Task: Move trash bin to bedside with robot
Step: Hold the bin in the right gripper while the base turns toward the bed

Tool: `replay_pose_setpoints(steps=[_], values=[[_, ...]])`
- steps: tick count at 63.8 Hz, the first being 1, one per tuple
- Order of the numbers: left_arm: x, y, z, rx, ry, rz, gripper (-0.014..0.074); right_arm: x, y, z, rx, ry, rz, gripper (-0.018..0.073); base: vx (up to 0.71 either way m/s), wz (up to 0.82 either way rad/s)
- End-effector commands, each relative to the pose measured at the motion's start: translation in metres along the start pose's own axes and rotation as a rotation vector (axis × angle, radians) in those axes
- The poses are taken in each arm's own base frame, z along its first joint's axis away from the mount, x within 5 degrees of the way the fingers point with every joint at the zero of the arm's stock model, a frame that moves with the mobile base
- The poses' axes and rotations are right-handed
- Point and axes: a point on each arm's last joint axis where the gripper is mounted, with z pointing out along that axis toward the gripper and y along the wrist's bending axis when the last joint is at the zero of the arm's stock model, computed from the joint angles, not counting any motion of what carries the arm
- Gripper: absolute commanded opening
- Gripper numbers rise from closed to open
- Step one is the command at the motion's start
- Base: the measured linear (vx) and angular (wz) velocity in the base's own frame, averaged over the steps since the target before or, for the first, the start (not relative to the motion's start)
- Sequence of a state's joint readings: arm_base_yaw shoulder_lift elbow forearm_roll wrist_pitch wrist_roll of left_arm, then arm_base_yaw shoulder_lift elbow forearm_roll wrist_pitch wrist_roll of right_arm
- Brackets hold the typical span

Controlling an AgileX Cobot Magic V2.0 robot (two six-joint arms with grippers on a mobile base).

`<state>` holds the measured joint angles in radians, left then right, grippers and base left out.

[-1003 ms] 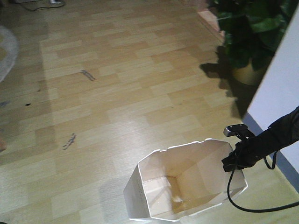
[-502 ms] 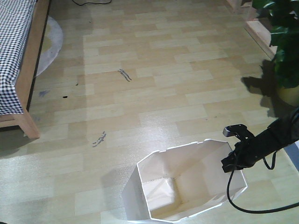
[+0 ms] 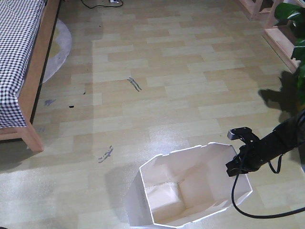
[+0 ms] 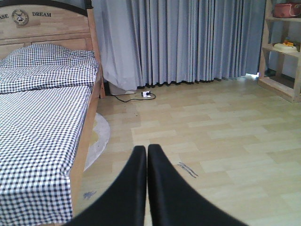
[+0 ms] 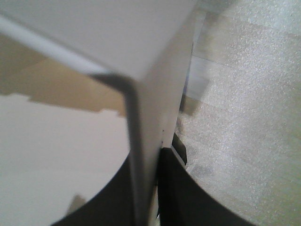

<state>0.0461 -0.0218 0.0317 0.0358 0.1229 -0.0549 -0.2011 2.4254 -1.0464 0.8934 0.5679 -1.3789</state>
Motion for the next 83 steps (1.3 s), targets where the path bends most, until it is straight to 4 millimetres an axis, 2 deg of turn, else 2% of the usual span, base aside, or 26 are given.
replay_pose_setpoints(steps=[1,83], values=[[-0.0150,-0.0005,-0.0022,0.005,-0.102,-0.006,-0.0006,-0.0148,0.0181,-0.0250,-0.138,-0.066,0.000,-0.0005,0.27,0.01],[-0.0150,-0.0005,-0.0022,0.005,-0.102,-0.006,-0.0006,-0.0148,0.0181,-0.0250,-0.138,-0.066,0.000,-0.0005,0.32,0.08]])
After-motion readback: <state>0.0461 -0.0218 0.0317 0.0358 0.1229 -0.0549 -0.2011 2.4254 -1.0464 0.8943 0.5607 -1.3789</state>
